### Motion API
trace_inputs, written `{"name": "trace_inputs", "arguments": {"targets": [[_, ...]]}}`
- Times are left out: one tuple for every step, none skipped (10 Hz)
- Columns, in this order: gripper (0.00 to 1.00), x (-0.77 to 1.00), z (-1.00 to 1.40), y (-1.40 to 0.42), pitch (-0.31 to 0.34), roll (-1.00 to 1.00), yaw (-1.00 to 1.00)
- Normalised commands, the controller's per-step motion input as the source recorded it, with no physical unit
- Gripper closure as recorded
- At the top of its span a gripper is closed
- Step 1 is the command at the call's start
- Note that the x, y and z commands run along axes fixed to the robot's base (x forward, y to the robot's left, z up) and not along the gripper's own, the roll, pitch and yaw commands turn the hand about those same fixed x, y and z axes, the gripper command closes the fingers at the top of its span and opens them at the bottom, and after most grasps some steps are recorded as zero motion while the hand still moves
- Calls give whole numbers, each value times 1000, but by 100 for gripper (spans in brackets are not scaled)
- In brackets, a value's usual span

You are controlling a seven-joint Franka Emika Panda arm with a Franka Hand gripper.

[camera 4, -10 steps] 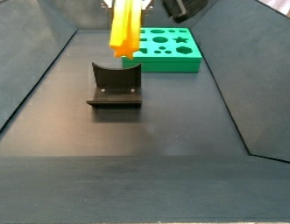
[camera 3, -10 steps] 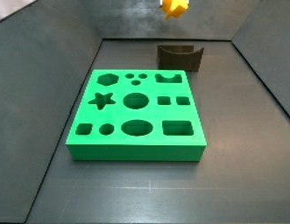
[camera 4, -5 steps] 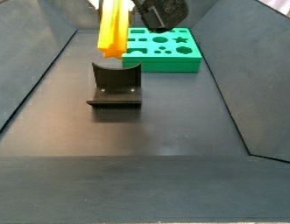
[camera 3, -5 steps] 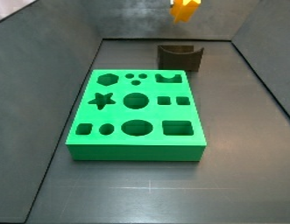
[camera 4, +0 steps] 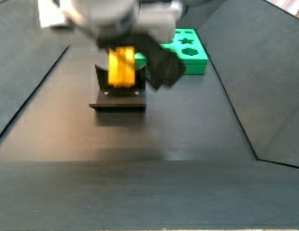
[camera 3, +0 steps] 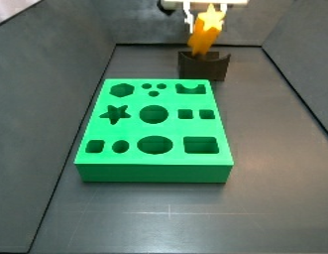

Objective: Pick up the star object. Move up. Place the star object on the fixture. Regrasp the star object. Move to above the board. Insert the star object.
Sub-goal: Place the star object on the fixture, then regrasp the star object.

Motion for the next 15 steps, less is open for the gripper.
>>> {"name": "trace_inputs", "arguments": {"targets": [[100, 205, -1000, 140, 114, -248, -240], [100, 204, -968, 143, 46, -196, -229], [100, 159, -696, 109, 0, -180, -206], [100, 130, -598, 90, -7, -160, -190], [100, 91, -565, 53, -43, -121, -158], [100, 80, -558, 45, -47, -116, -129], [100, 81, -556, 42, -47, -116, -101], [100, 82, -556, 40, -47, -116, -82], [100, 82, -556, 39, -46, -116, -68], [100, 0, -167, -500, 0, 0, 0], [0, 0, 0, 0, 0, 0, 0], [0, 0, 1000, 0, 8, -97, 36], [0, -5, 1000, 1, 13, -94, 37], [0, -23, 1000, 8, 27, -57, 33], [0, -27, 1000, 4, 36, -24, 28]]}}
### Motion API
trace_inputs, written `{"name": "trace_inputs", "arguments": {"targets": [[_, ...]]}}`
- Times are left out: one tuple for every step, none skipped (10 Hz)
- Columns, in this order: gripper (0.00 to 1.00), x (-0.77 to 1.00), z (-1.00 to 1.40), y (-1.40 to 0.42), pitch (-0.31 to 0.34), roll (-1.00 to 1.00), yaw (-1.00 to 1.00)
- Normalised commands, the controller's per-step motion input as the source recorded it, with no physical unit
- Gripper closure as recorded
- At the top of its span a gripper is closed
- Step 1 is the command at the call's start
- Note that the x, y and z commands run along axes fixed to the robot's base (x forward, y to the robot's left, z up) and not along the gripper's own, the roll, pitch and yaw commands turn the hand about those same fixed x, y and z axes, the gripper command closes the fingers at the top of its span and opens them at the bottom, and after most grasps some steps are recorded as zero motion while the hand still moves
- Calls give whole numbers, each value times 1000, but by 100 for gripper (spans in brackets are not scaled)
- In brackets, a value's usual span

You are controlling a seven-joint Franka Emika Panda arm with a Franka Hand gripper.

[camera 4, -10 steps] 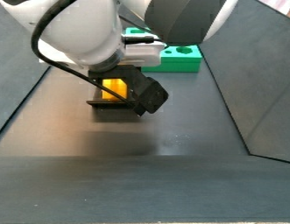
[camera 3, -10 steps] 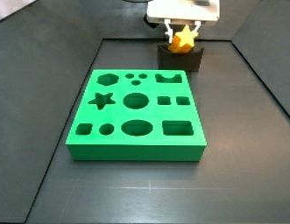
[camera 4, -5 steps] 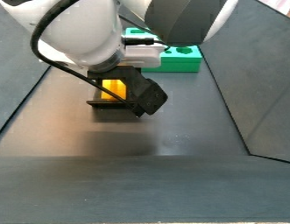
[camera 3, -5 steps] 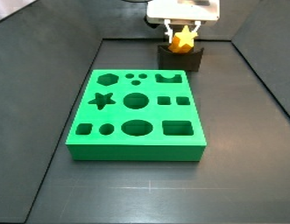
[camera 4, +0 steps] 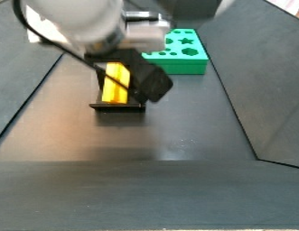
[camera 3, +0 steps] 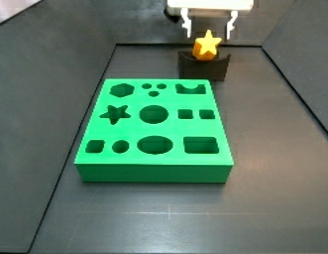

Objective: Pick up the star object. Move up. Place the star object on the fixture. Regrasp the star object. Move to above the board. Insert the star object.
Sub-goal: Regrasp the star object.

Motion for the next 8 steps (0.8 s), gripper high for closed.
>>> {"name": "trace_inputs", "arguments": {"targets": [[0, -35, 1000, 6, 46, -2, 20], [0, -37, 887, 11, 55, 12, 11], [0, -35, 643, 10, 59, 19, 1], [0, -35, 457, 9, 57, 21, -12], [0, -32, 206, 11, 53, 24, -20], [0, -1, 701, -1000, 38, 1000, 25], [0, 4, 687, -1000, 36, 1000, 25], [0, -26, 668, -1000, 28, 1000, 24]]}}
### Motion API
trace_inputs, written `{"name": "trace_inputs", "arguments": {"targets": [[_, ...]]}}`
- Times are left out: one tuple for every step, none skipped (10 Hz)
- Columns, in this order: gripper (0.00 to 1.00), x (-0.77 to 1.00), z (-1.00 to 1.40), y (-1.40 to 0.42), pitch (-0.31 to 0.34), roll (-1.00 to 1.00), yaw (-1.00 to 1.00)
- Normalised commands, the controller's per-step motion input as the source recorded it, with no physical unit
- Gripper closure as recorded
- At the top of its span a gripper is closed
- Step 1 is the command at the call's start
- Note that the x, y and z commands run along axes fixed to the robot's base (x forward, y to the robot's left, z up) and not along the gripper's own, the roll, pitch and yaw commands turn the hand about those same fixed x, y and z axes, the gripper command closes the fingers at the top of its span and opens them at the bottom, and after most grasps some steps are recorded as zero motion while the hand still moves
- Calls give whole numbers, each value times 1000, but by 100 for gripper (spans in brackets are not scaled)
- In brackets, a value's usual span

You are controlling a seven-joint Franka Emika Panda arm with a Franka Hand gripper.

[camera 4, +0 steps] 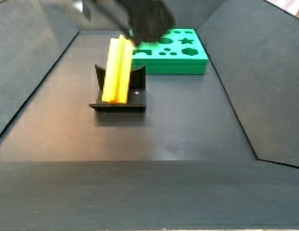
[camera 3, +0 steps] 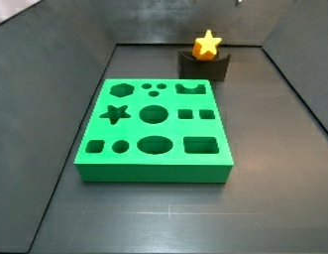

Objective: Pick up the star object. Move up. Place the star object on the fixture. Regrasp the star object. Move to above the board. Insert the star object.
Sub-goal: Regrasp the star object.

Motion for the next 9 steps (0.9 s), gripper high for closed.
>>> {"name": "trace_inputs", "arguments": {"targets": [[0, -51, 630, -1000, 23, 1000, 24], [0, -76, 369, -877, 15, 1000, 24], [0, -62, 162, -703, 11, 1000, 24], [0, -42, 81, -520, 9, 1000, 25], [0, -38, 60, -242, 6, 1000, 25], [0, -39, 31, -52, 2, 1000, 26], [0, -35, 12, -16, -3, 1000, 27], [0, -29, 13, -33, -7, 1000, 27], [0, -28, 15, -30, -11, 1000, 28]]}}
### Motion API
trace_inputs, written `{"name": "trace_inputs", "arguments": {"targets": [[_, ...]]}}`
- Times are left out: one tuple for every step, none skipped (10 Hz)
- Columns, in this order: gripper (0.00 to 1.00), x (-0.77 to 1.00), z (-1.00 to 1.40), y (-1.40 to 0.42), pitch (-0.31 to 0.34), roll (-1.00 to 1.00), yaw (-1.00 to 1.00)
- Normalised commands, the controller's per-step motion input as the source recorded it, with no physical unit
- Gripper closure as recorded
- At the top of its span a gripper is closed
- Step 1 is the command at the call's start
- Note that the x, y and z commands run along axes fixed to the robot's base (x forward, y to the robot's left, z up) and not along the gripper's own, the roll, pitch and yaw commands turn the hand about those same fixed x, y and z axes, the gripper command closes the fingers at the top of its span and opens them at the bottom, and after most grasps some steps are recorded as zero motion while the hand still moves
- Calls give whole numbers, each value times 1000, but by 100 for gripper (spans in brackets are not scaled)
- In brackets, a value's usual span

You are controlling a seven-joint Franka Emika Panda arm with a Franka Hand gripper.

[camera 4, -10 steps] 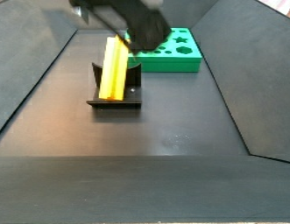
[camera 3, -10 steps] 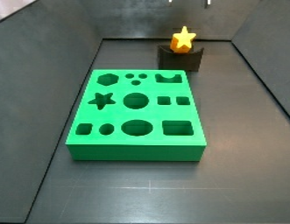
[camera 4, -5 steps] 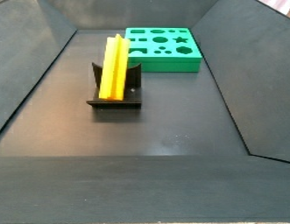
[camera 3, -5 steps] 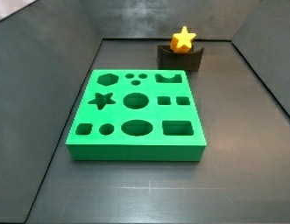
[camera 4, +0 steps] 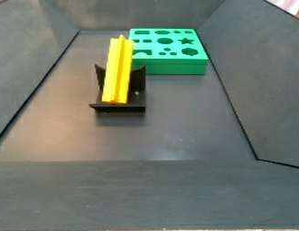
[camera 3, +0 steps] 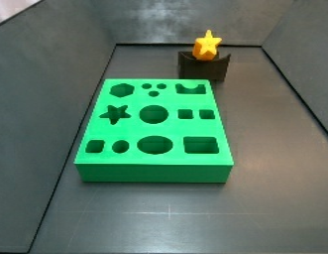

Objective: Pick up the star object. Move up. Place the star object on the fixture. Regrasp the star object. Move to above the board. Insert the star object.
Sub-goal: Regrasp the star object.

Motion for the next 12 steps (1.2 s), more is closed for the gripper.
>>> {"name": "trace_inputs", "arguments": {"targets": [[0, -18, 3, -20, -16, 1000, 29], [0, -11, 2, -16, -20, 1000, 30], [0, -6, 6, -15, -22, 1000, 31], [0, -8, 3, -17, -19, 1000, 33], [0, -5, 3, -18, -16, 1000, 34], [0, 8, 5, -20, -8, 1000, 35], [0, 23, -3, -18, -3, 1000, 36], [0, 39, -6, -25, 9, 1000, 38], [0, 45, -6, -24, 16, 1000, 40], [0, 63, 0, -32, 37, 1000, 46], [0, 71, -3, -32, 50, 1000, 50], [0, 89, -6, -40, 88, 1000, 63]]}}
